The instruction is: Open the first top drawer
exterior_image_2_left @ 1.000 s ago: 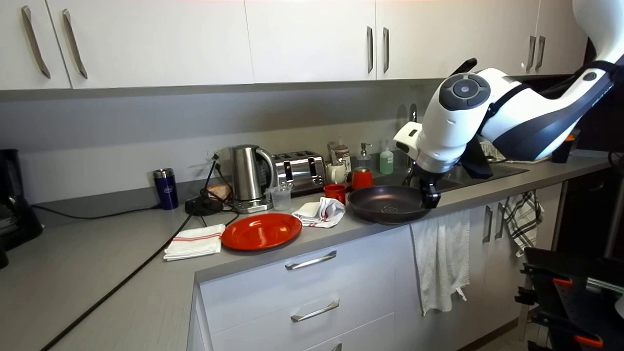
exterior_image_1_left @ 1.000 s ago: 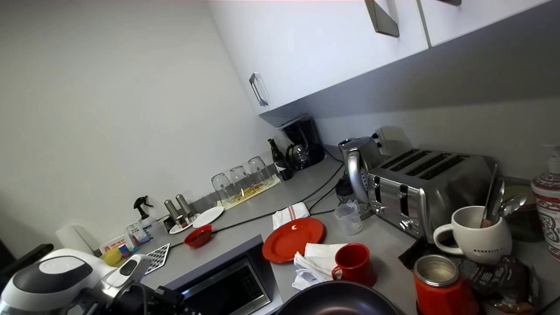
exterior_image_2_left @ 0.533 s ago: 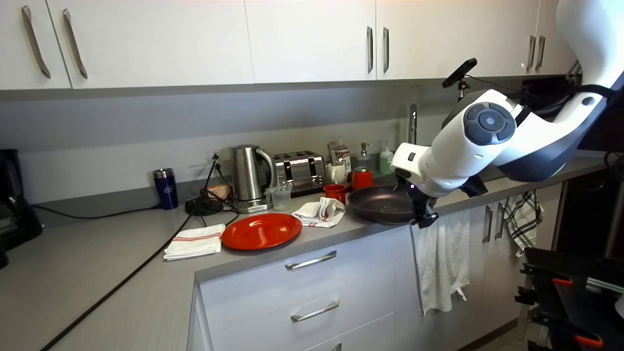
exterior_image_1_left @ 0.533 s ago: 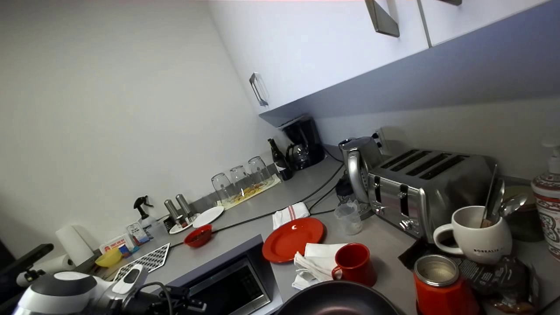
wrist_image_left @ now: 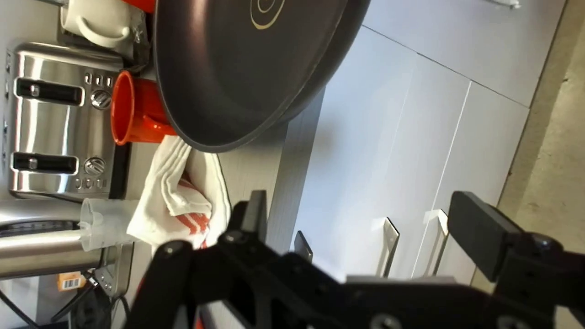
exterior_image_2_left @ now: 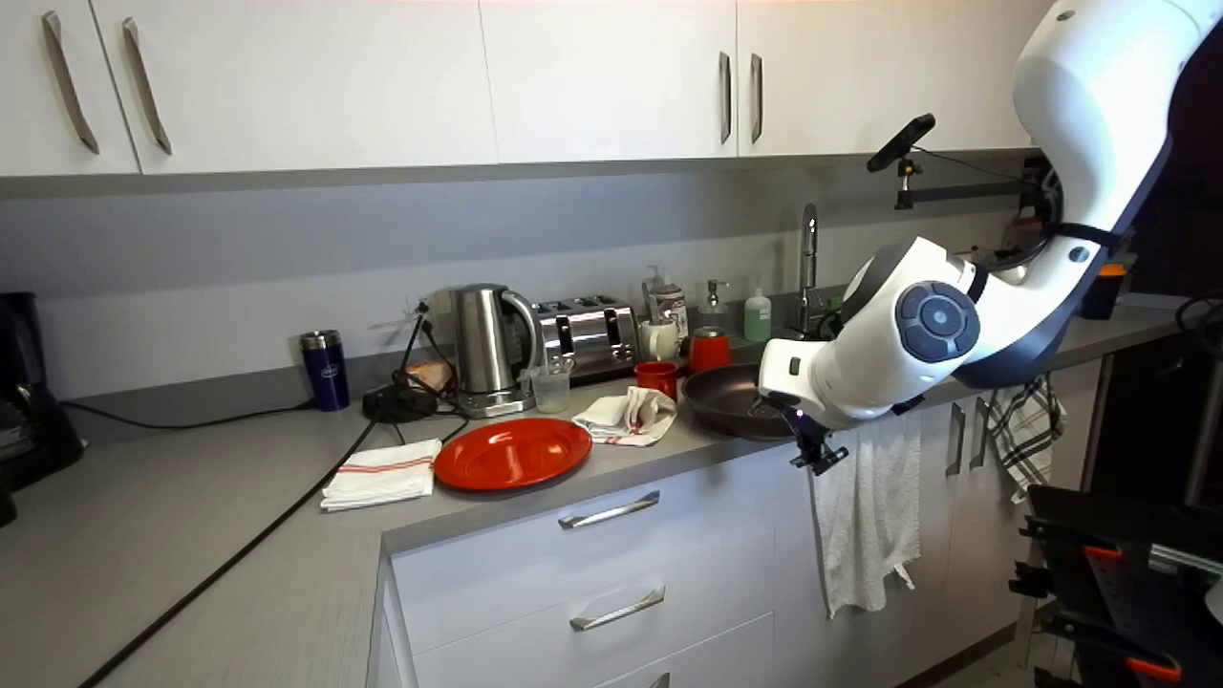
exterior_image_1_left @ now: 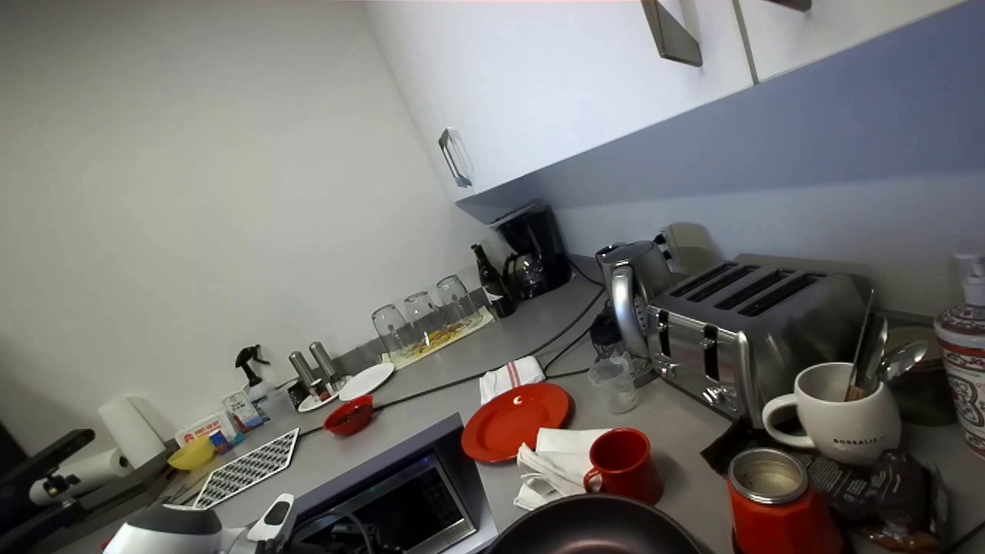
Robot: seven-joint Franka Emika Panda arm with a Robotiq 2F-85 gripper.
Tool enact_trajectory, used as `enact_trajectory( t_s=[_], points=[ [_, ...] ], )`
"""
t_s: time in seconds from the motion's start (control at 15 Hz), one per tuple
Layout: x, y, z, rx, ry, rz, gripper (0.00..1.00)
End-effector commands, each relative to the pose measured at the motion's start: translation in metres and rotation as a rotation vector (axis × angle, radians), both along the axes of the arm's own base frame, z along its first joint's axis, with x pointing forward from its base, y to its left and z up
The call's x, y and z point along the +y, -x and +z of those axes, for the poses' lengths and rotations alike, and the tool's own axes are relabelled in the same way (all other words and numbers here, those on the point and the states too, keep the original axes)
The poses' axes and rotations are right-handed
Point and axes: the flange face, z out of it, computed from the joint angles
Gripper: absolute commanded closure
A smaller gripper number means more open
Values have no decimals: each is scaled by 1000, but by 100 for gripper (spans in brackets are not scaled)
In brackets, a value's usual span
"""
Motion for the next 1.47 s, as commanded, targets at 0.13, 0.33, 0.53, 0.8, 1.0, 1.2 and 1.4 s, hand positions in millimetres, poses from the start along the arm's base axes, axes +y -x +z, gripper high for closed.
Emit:
enact_trajectory(
  t_s=[0.13,0.33,0.53,0.8,1.0,1.2,1.4],
  points=[
    [8,-30,-10,-93,-42,10,0],
    [24,-33,-18,-133,-148,-38,0],
    [40,-29,-30,-158,-221,-42,0],
    [45,-28,-51,-208,-202,21,0],
    [46,-28,-64,-287,-196,78,0],
    [50,-24,-81,-344,-209,91,0],
    [59,-17,-99,-382,-234,87,0]
  ],
)
